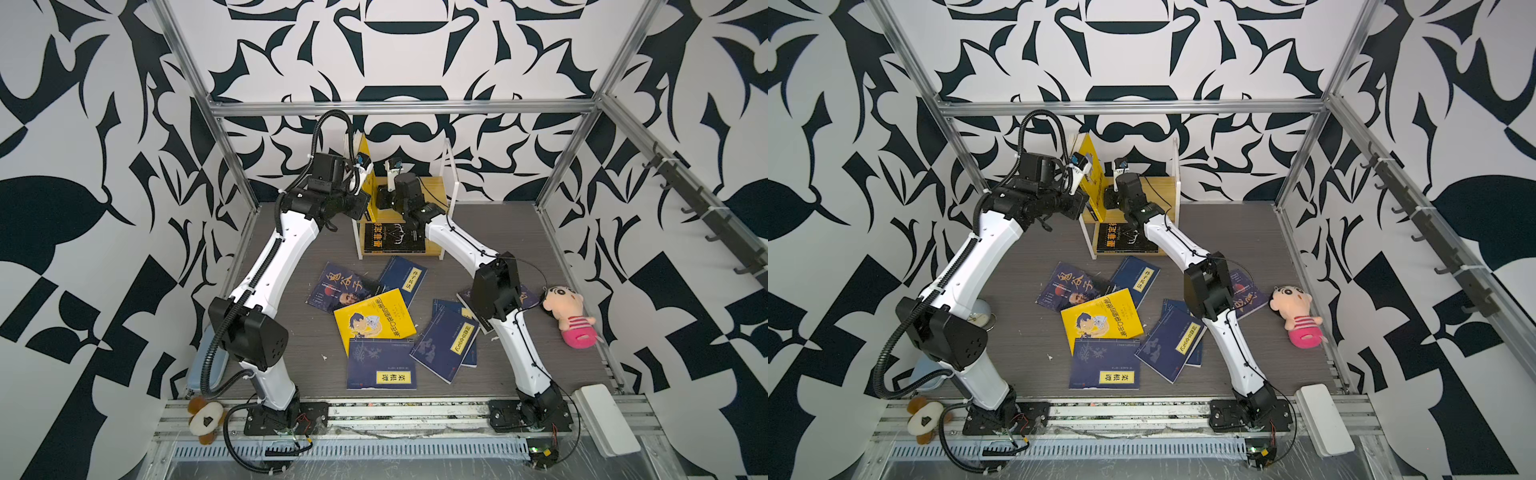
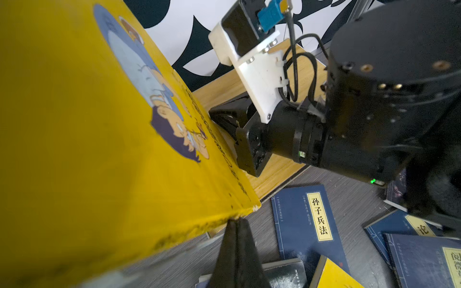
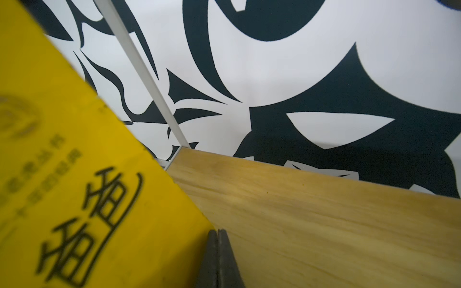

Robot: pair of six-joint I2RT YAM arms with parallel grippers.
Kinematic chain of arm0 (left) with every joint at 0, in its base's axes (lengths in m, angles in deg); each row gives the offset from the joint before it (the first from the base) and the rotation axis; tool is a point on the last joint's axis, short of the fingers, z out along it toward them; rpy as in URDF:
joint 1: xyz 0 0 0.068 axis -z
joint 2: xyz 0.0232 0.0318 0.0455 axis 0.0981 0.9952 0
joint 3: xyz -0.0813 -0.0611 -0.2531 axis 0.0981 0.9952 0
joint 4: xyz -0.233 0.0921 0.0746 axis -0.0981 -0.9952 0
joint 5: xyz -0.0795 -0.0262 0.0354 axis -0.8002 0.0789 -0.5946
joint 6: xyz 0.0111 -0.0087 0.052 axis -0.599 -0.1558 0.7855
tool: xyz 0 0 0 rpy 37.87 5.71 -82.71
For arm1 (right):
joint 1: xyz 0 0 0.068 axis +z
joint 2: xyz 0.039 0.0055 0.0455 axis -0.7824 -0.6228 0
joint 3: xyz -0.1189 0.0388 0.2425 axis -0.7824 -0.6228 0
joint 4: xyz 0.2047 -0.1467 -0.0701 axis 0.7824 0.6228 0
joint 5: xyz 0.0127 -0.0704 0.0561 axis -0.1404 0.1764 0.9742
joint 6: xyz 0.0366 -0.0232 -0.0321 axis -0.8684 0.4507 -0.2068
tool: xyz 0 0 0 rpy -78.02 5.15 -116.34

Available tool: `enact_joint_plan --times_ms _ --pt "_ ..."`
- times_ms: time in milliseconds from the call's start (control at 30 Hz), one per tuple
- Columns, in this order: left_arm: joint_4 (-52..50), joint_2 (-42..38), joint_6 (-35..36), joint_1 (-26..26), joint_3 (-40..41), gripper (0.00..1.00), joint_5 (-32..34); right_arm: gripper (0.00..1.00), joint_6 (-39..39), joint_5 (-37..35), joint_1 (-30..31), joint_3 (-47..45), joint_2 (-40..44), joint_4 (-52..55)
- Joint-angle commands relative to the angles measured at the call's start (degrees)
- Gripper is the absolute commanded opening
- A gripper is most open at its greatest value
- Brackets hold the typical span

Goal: Stacking books/files
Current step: Move the book to the bookshelf, then pick up the book from the center of the table.

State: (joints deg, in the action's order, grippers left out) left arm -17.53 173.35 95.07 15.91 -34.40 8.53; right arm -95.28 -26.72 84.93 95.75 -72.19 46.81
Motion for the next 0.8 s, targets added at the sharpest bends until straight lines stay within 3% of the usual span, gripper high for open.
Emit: enact_joint_plan --times_ms 0,300,433,600,667,767 --pt "-0.8 0.9 -0.3 -0.2 -1.6 0.0 0.7 0.0 0.9 1.0 0.3 0.0 4.1 -0.2" --pt "-2.2 -5.8 -3.3 -0.1 4.8 0.0 -6.9 0.0 4.9 -0.3 -1.0 -6.9 12.4 -0.8" --pt "-0.8 -12.8 -3.9 -0.1 13.0 0.31 -9.1 0.0 7.6 -0.5 -1.6 -13.4 19.4 -0.6" --pt "-2.4 -18.7 -3.5 -0.7 22.3 0.67 -10.8 0.15 9.9 0.9 -1.4 -26.5 31.0 -1.1" --pt "-2.5 -20.6 -4.2 -1.7 26.8 0.77 -11.6 0.23 10.5 2.3 -0.7 -32.9 35.9 -1.6" --pt "-2.2 -23.1 -6.7 -3.8 34.3 0.84 -13.6 0.39 12.0 3.7 0.9 -42.7 43.5 -1.9"
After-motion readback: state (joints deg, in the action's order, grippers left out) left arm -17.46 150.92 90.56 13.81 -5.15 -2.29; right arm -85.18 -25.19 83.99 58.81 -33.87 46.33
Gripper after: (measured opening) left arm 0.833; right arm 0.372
